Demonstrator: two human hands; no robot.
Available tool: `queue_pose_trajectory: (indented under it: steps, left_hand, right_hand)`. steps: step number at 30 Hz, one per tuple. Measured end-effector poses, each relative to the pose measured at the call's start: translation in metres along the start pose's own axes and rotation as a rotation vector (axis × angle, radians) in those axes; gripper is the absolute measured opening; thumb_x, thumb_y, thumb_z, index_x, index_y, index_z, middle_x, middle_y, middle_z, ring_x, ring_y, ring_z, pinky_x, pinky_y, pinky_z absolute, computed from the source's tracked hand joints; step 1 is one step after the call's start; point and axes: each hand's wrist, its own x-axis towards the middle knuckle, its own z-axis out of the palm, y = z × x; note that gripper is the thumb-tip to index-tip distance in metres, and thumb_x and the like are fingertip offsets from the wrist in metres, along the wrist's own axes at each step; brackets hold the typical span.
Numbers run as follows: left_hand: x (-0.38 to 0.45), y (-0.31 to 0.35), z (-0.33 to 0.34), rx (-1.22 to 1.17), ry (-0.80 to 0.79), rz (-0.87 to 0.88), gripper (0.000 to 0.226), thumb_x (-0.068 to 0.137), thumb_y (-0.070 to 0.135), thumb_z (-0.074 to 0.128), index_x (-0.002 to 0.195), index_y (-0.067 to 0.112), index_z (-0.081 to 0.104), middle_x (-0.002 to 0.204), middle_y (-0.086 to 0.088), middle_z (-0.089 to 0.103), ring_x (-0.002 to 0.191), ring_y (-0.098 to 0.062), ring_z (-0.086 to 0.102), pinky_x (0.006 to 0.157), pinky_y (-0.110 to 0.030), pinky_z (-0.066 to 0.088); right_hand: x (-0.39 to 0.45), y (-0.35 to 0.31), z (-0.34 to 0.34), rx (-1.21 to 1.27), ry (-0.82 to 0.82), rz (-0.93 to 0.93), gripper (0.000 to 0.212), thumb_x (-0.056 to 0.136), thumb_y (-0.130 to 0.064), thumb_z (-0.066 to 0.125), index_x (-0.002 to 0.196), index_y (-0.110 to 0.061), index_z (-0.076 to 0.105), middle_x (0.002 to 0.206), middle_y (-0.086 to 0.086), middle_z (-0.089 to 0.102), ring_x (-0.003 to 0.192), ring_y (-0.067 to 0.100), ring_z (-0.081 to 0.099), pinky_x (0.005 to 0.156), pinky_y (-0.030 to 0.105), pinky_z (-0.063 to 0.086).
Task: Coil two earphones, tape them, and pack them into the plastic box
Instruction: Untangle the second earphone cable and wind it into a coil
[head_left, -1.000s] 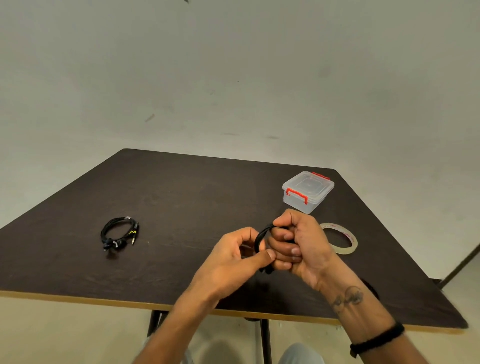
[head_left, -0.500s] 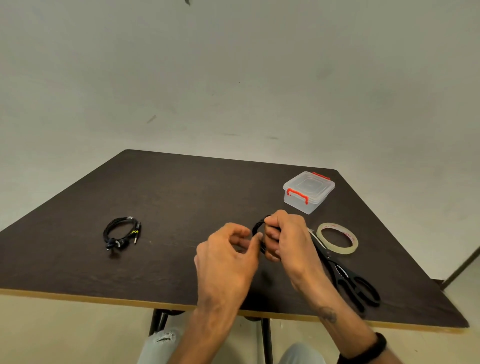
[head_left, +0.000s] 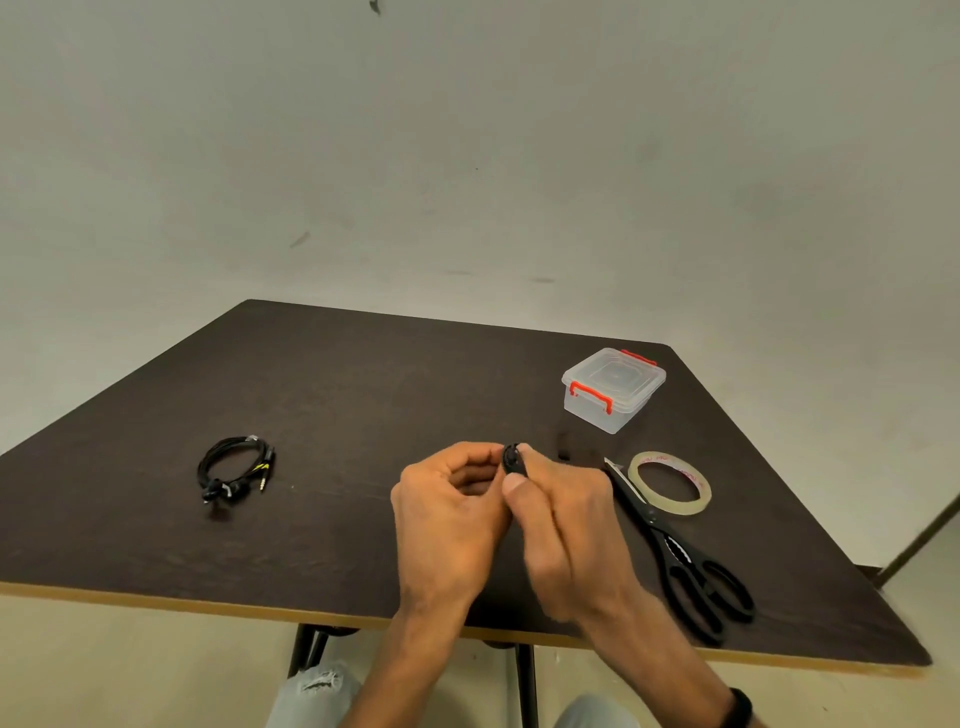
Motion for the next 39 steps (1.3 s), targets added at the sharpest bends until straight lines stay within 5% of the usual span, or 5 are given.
queue_pose_trajectory:
  steps: [6,14,30,35,39]
  left_hand:
    - [-0.004,0.009,-0.006,-0.34,-0.105,0.071,0.022,0.084,0.01,0.072,0.105,0.009,0.079,0.099,-0.005,0.082,0.097,-0.021,0.079,0.082,-0.024,0.061]
    - [0.004,-0.007,-0.008,-0.279,-0.133,0.07,0.019,0.088,0.01,0.071,0.106,0.01,0.078,0.099,-0.005,0.081,0.098,-0.021,0.078,0.084,-0.026,0.061]
    - [0.033,-0.004,-0.038,0.463,-0.195,0.418,0.007,0.088,0.021,0.074,0.086,0.022,0.067,0.078,0.011,0.069,0.072,-0.009,0.071,0.064,-0.023,0.06]
    - [0.042,-0.001,-0.041,0.209,-0.193,0.117,0.011,0.085,0.015,0.079,0.084,0.018,0.069,0.082,0.0,0.076,0.078,-0.014,0.074,0.071,-0.028,0.062]
    - [0.045,0.006,-0.042,-0.164,-0.333,-0.322,0.029,0.094,0.007,0.067,0.118,0.023,0.071,0.079,-0.007,0.072,0.066,-0.008,0.056,0.067,-0.027,0.051]
  right_hand:
    - [0.004,0.013,0.002,-0.307,0.109,-0.516,0.048,0.106,-0.023,0.039,0.07,-0.005,0.065,0.067,0.01,0.062,0.06,0.02,0.055,0.065,0.036,0.049]
    - [0.001,0.026,0.01,-0.365,0.019,-0.499,0.033,0.098,-0.016,0.049,0.071,-0.004,0.063,0.069,0.012,0.061,0.063,0.024,0.055,0.069,0.039,0.049]
    - [0.027,0.007,0.004,0.644,0.077,0.583,0.043,0.088,-0.025,0.046,0.058,0.002,0.031,0.052,0.011,0.023,0.047,0.019,0.025,0.052,0.041,0.023]
    - [0.03,0.008,0.003,0.677,0.026,0.668,0.041,0.086,-0.026,0.046,0.056,-0.002,0.032,0.05,0.005,0.023,0.045,0.017,0.022,0.051,0.036,0.024]
    - [0.035,0.007,-0.001,0.761,0.049,0.822,0.043,0.097,-0.02,0.042,0.054,-0.017,0.035,0.047,0.003,0.023,0.044,0.017,0.018,0.051,0.034,0.022]
